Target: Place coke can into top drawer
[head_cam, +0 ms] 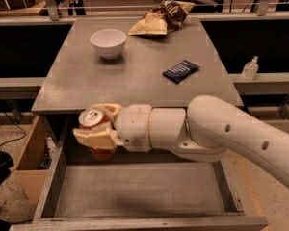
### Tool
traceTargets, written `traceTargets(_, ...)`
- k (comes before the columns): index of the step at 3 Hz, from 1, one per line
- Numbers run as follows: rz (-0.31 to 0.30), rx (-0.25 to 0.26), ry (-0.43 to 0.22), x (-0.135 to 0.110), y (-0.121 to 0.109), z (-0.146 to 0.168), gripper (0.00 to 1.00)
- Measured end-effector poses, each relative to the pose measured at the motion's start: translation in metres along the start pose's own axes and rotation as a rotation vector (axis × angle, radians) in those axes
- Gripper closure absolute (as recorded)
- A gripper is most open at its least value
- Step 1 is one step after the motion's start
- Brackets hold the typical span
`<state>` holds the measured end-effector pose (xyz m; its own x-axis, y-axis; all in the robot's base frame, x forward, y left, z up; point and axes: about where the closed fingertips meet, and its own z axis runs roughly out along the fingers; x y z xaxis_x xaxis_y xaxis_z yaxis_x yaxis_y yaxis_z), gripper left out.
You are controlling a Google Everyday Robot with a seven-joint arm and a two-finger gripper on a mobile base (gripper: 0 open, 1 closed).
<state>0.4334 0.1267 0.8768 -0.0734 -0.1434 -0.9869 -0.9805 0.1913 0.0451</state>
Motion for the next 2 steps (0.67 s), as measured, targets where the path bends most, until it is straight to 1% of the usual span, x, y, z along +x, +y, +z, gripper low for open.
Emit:
traceTargets(1,0.040,0.029,0.011,0.0501,0.0115,-0.0238,1.00)
traceTargets(2,0.040,0.029,0.011,0.0501,0.0115,-0.0238,1.00)
